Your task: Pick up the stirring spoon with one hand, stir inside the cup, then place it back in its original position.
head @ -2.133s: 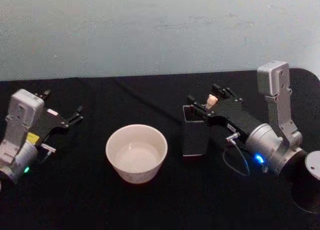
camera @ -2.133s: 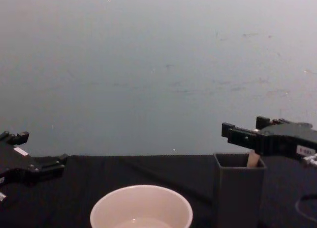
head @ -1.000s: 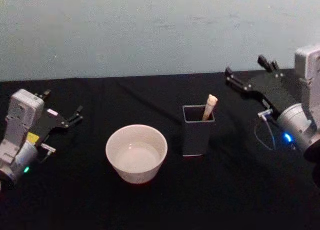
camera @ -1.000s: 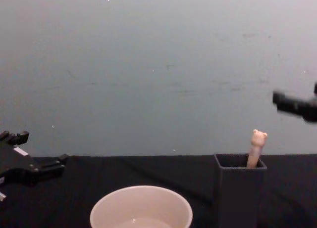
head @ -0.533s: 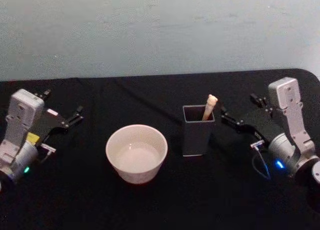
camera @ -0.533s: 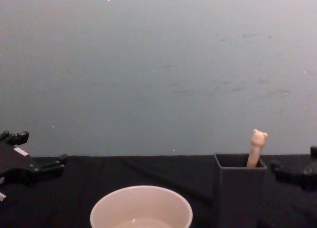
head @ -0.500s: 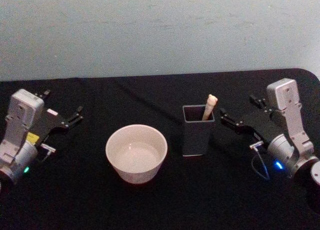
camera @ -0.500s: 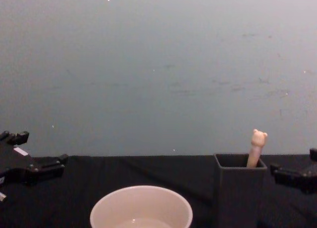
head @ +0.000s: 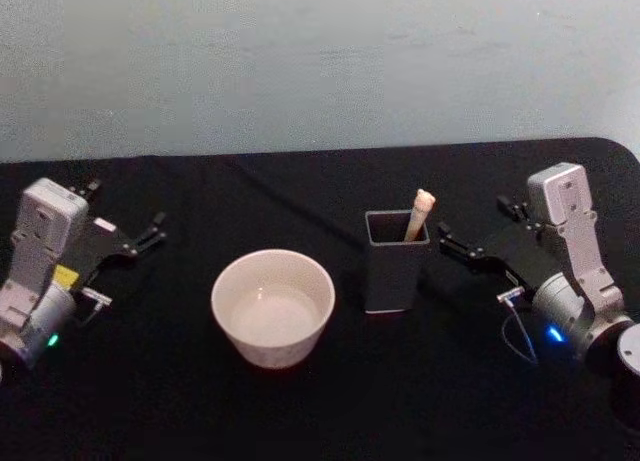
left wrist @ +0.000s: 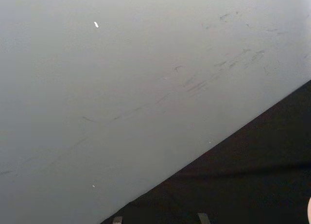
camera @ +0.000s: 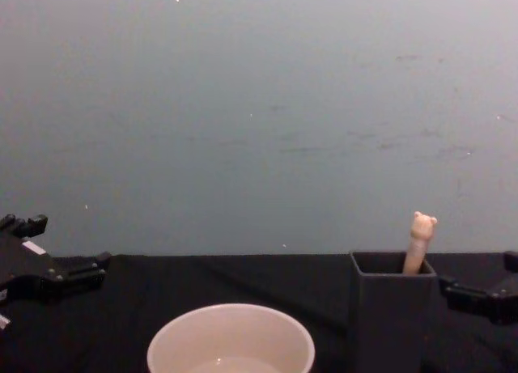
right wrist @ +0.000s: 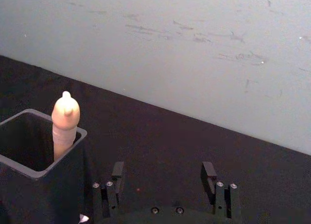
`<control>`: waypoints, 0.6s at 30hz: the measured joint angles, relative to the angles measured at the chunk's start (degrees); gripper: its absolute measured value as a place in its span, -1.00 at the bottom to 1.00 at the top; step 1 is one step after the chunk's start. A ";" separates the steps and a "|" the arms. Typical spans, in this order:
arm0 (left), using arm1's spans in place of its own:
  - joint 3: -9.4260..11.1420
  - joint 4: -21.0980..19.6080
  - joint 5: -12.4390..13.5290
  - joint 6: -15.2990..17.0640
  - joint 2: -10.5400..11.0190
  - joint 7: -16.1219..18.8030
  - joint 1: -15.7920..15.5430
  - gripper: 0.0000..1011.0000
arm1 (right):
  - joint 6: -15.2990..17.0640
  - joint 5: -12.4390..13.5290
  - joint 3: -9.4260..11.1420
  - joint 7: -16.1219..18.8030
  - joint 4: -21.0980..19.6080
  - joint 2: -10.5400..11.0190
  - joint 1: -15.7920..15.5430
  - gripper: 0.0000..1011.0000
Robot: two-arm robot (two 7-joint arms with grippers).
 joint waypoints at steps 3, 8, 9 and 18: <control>0.00 0.00 0.00 0.00 0.00 0.00 0.00 0.98 | -0.01 0.08 0.01 0.00 -0.07 0.02 0.00 0.98; 0.00 0.00 0.00 0.00 0.00 0.00 0.00 0.98 | -0.03 0.18 0.04 -0.01 -0.16 0.04 0.00 0.98; 0.00 0.00 0.00 0.00 0.00 0.00 0.00 0.98 | -0.04 0.20 0.04 -0.01 -0.16 0.05 0.00 0.98; 0.00 0.00 0.00 0.00 0.00 0.00 0.00 0.98 | -0.08 0.31 0.07 -0.03 -0.22 0.09 0.00 0.98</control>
